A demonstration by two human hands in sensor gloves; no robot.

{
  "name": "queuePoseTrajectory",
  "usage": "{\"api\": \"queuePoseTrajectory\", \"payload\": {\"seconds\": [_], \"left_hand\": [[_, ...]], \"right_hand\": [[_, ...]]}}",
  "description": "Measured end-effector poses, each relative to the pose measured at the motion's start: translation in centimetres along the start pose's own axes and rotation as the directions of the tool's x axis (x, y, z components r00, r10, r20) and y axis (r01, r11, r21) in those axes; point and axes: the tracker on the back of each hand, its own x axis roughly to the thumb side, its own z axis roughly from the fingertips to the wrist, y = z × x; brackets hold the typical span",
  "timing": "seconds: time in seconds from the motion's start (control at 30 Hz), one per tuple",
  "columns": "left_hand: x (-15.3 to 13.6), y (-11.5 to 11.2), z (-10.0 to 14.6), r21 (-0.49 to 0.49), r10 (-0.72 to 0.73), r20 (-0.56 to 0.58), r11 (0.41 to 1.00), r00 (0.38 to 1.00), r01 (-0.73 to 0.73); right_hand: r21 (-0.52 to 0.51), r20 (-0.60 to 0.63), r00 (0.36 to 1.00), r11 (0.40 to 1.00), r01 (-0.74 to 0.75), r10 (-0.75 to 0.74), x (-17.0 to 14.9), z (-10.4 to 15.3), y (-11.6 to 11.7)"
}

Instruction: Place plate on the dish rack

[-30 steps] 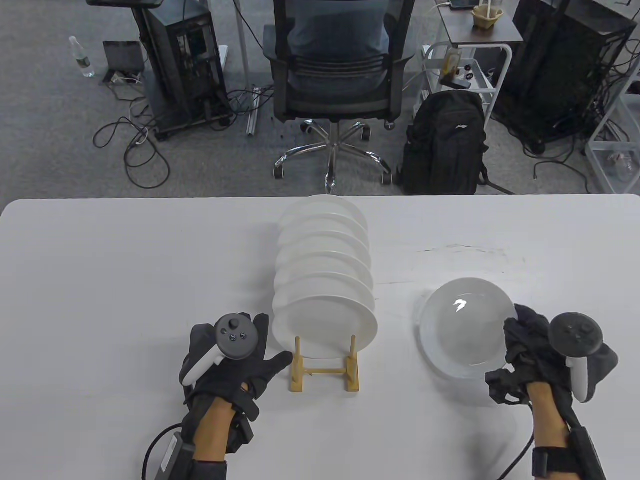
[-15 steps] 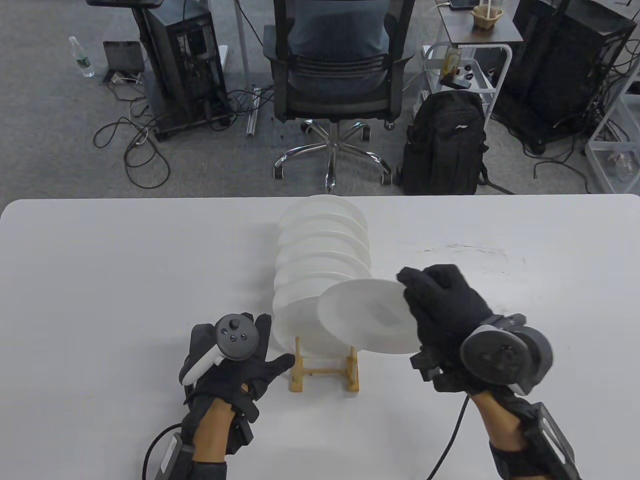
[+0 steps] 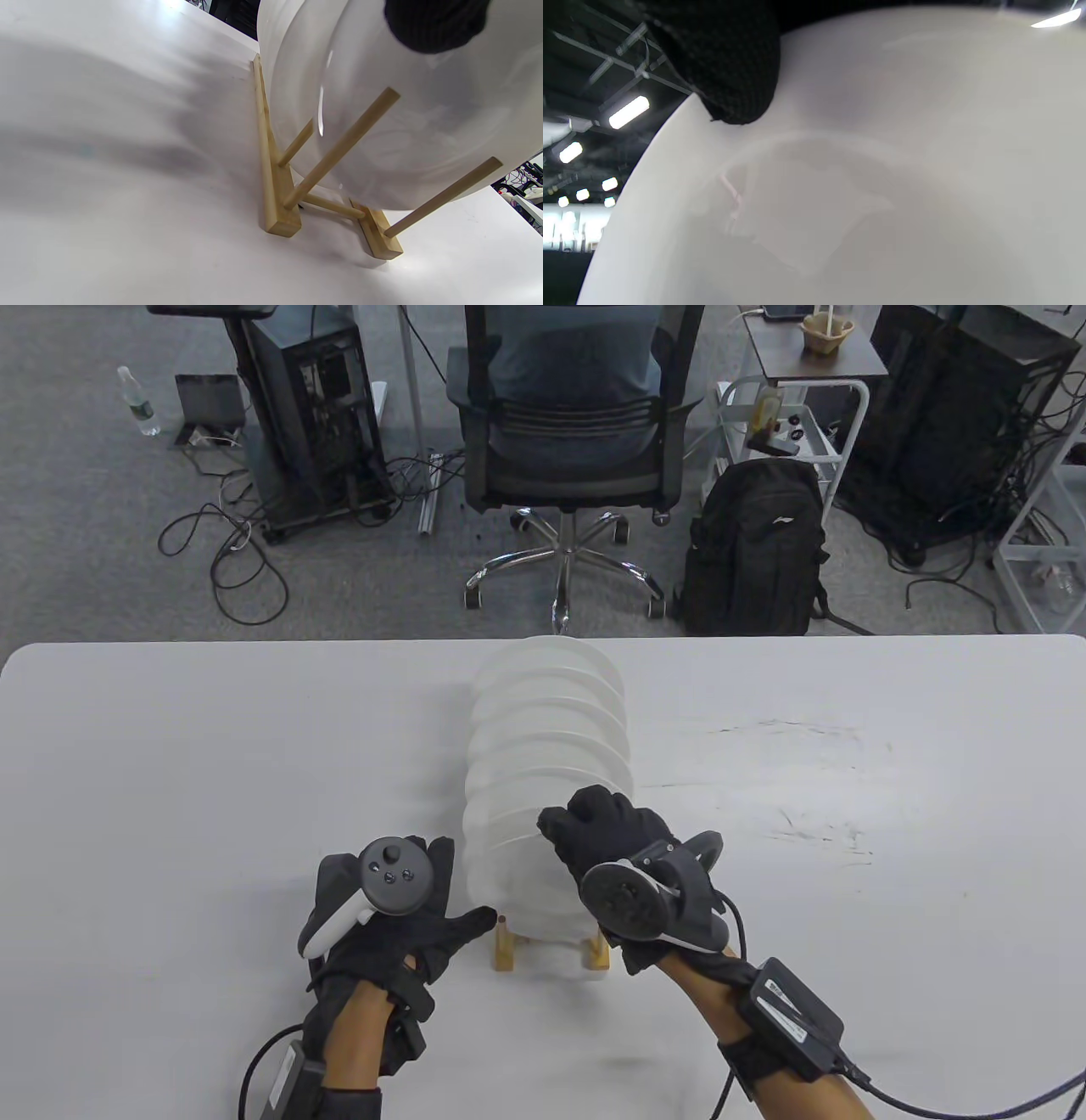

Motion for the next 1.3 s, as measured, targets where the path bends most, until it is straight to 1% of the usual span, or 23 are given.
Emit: {"api": "queuePoseTrajectory", "payload": {"seconds": [0.1, 0.17, 0.2, 0.23, 0.33, 0.4, 0.53, 0.6, 0.7, 0.77, 0.83, 0.97, 1.03, 1.17, 1.23, 1.3], "left_hand": [[0.0, 0.0, 0.0, -0.006, -0.003, 0.000, 1.000, 1.000, 0.003], [0.0, 0.0, 0.1, -0.002, -0.001, 0.001, 1.000, 1.000, 0.001], [0.0, 0.1, 0.1, 0.000, -0.001, 0.002, 1.000, 1.000, 0.001], [0.0, 0.1, 0.1, 0.001, 0.000, 0.001, 1.000, 1.000, 0.000], [0.0, 0.1, 0.1, -0.003, -0.001, 0.001, 1.000, 1.000, 0.001], [0.0, 0.1, 0.1, -0.005, 0.000, 0.004, 1.000, 1.000, 0.000], [0.0, 0.1, 0.1, -0.006, 0.001, 0.006, 1.000, 1.000, -0.001], [0.0, 0.1, 0.1, -0.006, 0.002, 0.006, 1.000, 1.000, -0.002], [0.0, 0.1, 0.1, -0.007, 0.003, 0.006, 1.000, 1.000, -0.003], [0.1, 0.0, 0.1, -0.008, 0.003, 0.008, 1.000, 1.000, -0.003], [0.1, 0.0, 0.1, -0.011, 0.000, 0.008, 1.000, 1.000, 0.001], [0.2, 0.0, 0.1, -0.012, 0.002, 0.010, 1.000, 1.000, -0.002], [0.2, 0.0, 0.1, -0.013, 0.003, 0.010, 1.000, 1.000, -0.003], [0.2, 0.0, 0.0, -0.014, 0.001, 0.007, 1.000, 1.000, -0.001], [0.2, 0.0, 0.1, -0.012, -0.002, 0.002, 1.000, 1.000, 0.002], [0.2, 0.0, 0.1, -0.011, -0.001, 0.003, 1.000, 1.000, 0.001]], "right_hand": [[0.030, 0.016, 1.000, 1.000, -0.007, 0.007, 0.4, 0.2, 1.4], [0.011, 0.020, 1.000, 1.000, -0.018, 0.017, 0.7, 0.5, 1.4], [0.037, 0.026, 0.999, 0.999, -0.035, 0.034, 0.7, 0.5, 1.2], [0.054, 0.018, 1.000, 0.998, -0.019, 0.018, 0.6, 0.6, 0.9], [0.069, -0.022, 0.998, 0.995, 0.068, -0.067, -0.4, 1.1, -0.6], [0.071, -0.057, 0.993, 0.992, 0.104, -0.100, -1.4, 1.6, -2.0], [0.107, -0.150, 0.984, 0.988, 0.114, -0.097, -3.9, 2.5, -4.4], [0.115, -0.223, 0.970, 0.986, 0.124, -0.096, -5.9, 3.2, -5.5], [0.140, -0.324, 0.941, 0.978, 0.154, -0.102, -8.6, 4.3, -6.0], [0.148, -0.381, 0.917, 0.972, 0.185, -0.116, -10.2, 5.4, -5.6], [0.144, -0.408, 0.906, 0.972, 0.186, -0.113, -11.2, 6.4, -4.8], [0.144, -0.424, 0.902, 0.978, 0.153, -0.079, -12.7, 8.3, -3.1], [0.157, -0.435, 0.897, 0.976, 0.153, -0.070, -13.2, 8.8, -2.5], [0.146, -0.434, 0.898, 0.979, 0.146, -0.069, -13.8, 9.5, -1.6], [0.172, -0.432, 0.899, 0.972, 0.159, -0.071, -14.0, 9.7, -1.0], [0.213, -0.437, 0.899, 0.967, 0.142, -0.036, -14.3, 9.9, -0.2]]}}
